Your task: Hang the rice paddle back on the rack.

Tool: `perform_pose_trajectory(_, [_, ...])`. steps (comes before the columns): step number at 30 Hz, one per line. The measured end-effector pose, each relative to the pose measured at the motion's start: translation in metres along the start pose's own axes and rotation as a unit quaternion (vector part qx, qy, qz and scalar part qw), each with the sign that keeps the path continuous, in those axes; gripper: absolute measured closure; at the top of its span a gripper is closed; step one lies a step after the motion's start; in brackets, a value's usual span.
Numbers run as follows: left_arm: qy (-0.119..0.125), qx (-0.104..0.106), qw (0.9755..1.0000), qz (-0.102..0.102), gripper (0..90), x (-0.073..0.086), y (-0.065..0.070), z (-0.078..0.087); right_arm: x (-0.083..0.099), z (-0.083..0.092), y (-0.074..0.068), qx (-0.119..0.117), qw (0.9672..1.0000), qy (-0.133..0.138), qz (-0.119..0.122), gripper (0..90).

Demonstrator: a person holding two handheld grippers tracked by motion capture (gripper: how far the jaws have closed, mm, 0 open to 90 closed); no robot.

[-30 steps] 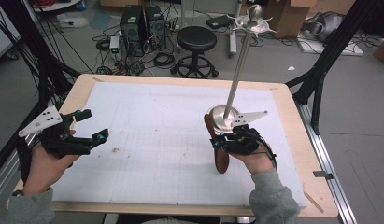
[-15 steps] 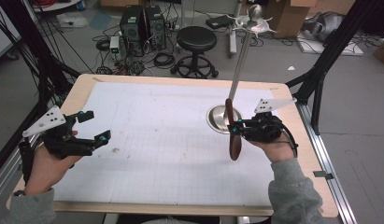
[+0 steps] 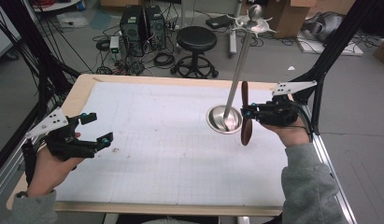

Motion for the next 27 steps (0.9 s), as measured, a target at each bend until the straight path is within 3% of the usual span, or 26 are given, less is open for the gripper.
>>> perform_pose_trajectory(6, [0.001,-0.005,1.0000,0.006,3.9,0.003,-0.003,0.003,-0.017,0.010,0.013,-0.009,0.9995,0.029,0.002,77.5])
perform_pose_trajectory(11, [0.000,-0.006,1.0000,0.008,4.0,0.003,-0.003,0.005,-0.027,0.013,0.022,-0.015,0.9995,0.028,0.003,77.5])
perform_pose_trajectory(23, [0.002,-0.016,0.9998,0.013,4.0,0.006,-0.005,0.013,-0.049,0.022,0.045,-0.008,0.9980,0.060,-0.015,77.5])
perform_pose_trajectory(27, [0.002,-0.015,0.9998,0.012,3.9,0.006,-0.004,0.014,-0.057,0.023,0.052,0.004,0.9979,0.062,-0.017,77.5])
Point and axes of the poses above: each handheld gripper's, and its own axes: z roughly backward along the jaws, x roughly out of its underside, y roughly to its right, the point moved 4 cm from there along -z, roughly forward along the jaws, and after that the axes turned 11 degrees about x, right-handed, at the moved point
